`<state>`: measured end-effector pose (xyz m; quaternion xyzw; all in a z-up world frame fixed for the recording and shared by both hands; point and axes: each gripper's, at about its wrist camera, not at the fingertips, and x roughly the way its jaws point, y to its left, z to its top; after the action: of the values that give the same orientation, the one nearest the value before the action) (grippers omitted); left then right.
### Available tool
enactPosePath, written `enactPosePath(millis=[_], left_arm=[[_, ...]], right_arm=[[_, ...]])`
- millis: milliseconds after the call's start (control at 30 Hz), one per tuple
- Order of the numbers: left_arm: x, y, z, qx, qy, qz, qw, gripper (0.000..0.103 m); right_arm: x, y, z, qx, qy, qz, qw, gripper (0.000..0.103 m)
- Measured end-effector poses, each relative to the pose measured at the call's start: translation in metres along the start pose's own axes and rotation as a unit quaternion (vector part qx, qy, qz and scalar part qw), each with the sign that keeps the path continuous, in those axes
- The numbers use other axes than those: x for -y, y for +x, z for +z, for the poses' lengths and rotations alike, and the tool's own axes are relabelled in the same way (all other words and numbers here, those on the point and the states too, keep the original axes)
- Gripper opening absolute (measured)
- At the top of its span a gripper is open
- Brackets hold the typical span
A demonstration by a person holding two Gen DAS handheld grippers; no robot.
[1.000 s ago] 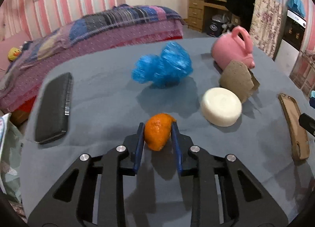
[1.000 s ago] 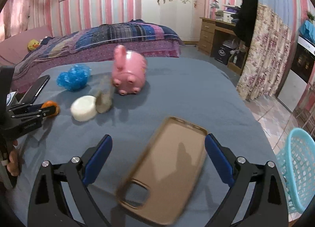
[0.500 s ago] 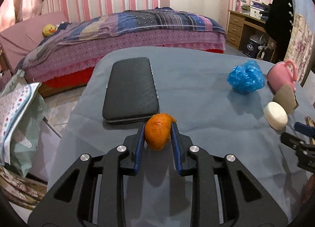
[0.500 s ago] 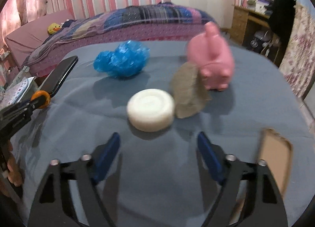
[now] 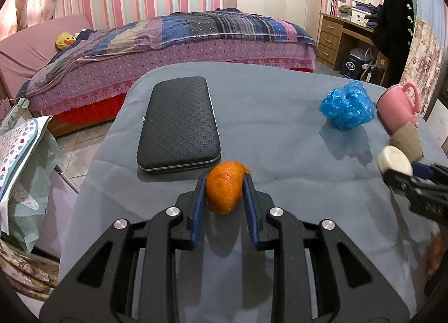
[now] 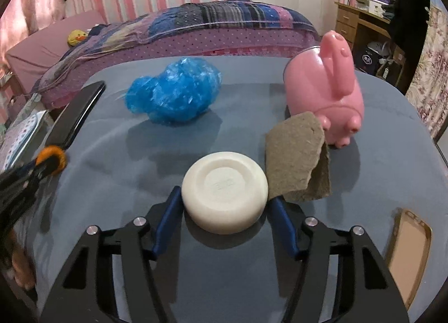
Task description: Collect trash
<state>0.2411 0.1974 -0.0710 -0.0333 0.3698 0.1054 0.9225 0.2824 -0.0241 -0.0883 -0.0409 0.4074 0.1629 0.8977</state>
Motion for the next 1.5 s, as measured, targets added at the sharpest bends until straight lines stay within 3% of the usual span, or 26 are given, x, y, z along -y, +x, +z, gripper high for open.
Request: enactPosePath(millis=[333, 467, 700, 800, 933, 1200, 1500], left_arm=[[0.006, -0.008, -0.001, 0.013, 0.009, 0.009, 0.9998, 0.025], [0.014, -0.014, -0.003, 0.011, 0.015, 0.007, 0.9998, 0.025], [0.026, -0.027, -0.011, 0.007, 0.028, -0.003, 0.9996, 0.025], [0.026, -0.033, -0.010, 0.010, 0.031, 0.000, 0.9995, 0.025], [0.019, -0.043, -0.010, 0.017, 0.034, 0.006, 0.9993, 0.025], [0.012, -0.046, -0.015, 0.015, 0.029, 0.000, 0.9995, 0.025], [0.015, -0.051, -0.015, 0.021, 0.037, -0.010, 0.9991, 0.025]], right_arm=[[0.030, -0.073, -0.055, 0.024, 0.015, 0.009, 1.000, 0.062], [0.044, -0.092, -0.059, 0.037, 0.023, 0.010, 0.999, 0.062], [0.040, -0.080, -0.062, -0.006, -0.028, 0.076, 0.997, 0.062], [0.037, -0.076, -0.070, -0.011, -0.044, 0.064, 0.997, 0.062], [0.057, -0.090, -0.074, 0.017, -0.007, 0.052, 0.998, 0.075], [0.085, -0.105, -0.089, 0.023, 0.016, 0.041, 0.999, 0.078], [0.053, -0.100, -0.091, 0.019, -0.006, 0.039, 0.999, 0.077]])
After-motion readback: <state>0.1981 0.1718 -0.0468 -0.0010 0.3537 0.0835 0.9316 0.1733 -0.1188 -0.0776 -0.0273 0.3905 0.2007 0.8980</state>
